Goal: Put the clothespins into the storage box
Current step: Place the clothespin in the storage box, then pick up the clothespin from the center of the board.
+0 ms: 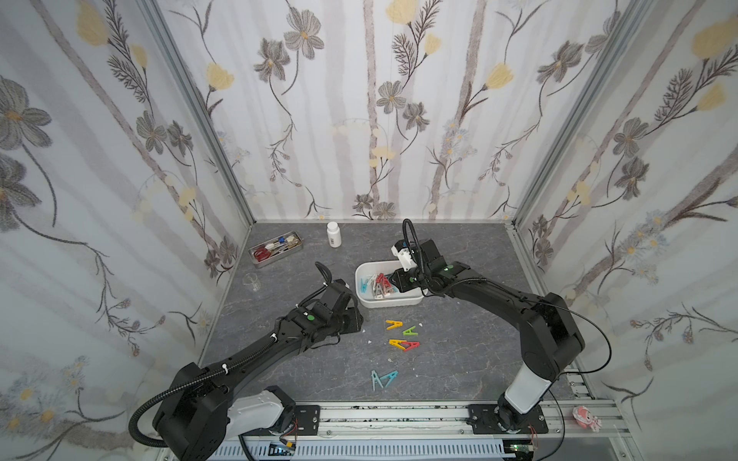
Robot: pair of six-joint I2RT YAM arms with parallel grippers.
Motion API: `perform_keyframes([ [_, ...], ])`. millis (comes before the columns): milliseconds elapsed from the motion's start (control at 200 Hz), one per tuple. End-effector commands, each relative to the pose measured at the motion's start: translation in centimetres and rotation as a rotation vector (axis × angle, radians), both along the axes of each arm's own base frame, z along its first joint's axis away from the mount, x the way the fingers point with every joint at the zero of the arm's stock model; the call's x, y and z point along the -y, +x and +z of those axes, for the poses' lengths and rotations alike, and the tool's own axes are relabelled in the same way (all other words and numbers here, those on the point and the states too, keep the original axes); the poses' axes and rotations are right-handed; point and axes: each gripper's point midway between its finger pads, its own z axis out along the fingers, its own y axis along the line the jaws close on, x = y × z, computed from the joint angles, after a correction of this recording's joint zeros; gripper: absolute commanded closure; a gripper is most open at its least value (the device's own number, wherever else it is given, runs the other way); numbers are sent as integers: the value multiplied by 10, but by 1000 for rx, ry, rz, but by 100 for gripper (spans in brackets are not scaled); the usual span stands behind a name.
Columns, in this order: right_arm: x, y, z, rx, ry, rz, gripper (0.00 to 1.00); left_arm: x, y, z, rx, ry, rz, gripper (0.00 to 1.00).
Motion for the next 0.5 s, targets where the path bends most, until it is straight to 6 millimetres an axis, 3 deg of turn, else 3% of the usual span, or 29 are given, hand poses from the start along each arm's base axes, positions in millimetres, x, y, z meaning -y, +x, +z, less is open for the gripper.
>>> perform_keyframes([
  [0, -1, 0, 10, 37, 28, -19, 79, 6, -24, -11, -55, 24, -11, 58],
  [210, 4, -8, 10, 51, 42, -29, 78, 23, -81, -30, -142, 36, -58, 60],
  [495, -1, -8, 15, 63, 84, -24, 79, 37, -140, -50, -222, 61, -93, 58],
])
